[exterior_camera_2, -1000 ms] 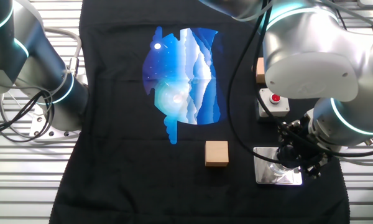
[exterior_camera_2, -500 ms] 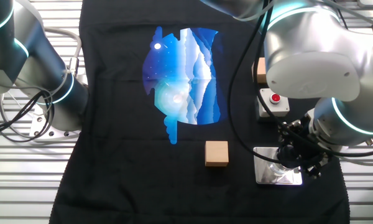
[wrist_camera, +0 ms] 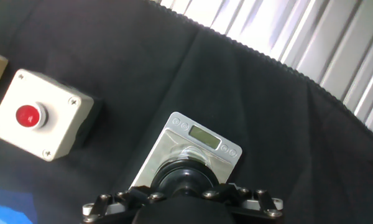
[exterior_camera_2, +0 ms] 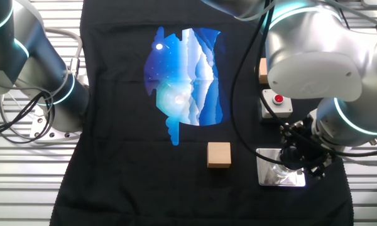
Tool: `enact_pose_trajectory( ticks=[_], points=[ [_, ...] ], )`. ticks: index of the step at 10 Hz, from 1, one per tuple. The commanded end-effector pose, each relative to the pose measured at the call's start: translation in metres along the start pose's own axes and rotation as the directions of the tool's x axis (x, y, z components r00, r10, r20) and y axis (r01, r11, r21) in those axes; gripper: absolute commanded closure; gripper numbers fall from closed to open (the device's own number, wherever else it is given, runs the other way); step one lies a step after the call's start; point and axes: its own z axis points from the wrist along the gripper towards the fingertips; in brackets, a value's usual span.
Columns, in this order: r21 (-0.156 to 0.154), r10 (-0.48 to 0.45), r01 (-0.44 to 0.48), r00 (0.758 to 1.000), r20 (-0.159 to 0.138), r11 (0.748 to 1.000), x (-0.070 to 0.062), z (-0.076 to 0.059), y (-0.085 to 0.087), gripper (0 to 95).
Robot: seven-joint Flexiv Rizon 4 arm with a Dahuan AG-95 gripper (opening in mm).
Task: Screw the lid onto the jar
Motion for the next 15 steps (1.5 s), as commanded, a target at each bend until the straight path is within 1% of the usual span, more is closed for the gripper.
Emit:
enact_pose_trajectory(
  ticks=[1, 2, 3, 4, 5, 6, 7, 8, 15],
  points=[
    [0.013, -0.12, 0.12, 0.993, -0.012, 0.993, -0.0002, 0.0, -0.0001, 19.0],
    [0.015, -0.191, 0.191, 0.982, -0.016, 0.981, -0.0001, -0.0001, -0.0002, 19.0],
    [0.015, -0.268, 0.268, 0.963, -0.017, 0.963, -0.0001, -0.0002, -0.0002, 19.0],
    [0.017, -0.311, 0.311, 0.95, -0.012, 0.95, -0.0001, -0.0004, -0.0002, 19.0],
    [0.016, -0.341, 0.341, 0.94, 0.005, 0.94, 0.0002, -0.0011, -0.0002, 19.0],
    [0.01, -0.354, 0.354, 0.934, 0.035, 0.935, 0.0007, -0.0025, -0.0004, 19.0],
    [0.017, -0.386, 0.385, 0.922, 0.041, 0.923, 0.001, -0.0037, -0.0003, 19.0],
    [0.02, -0.408, 0.407, 0.912, 0.039, 0.913, 0.001, -0.0045, -0.0001, 19.0],
    [0.019, -0.421, 0.42, 0.907, 0.037, 0.907, 0.001, -0.0017, -0.0009, 19.0]
  ],
)
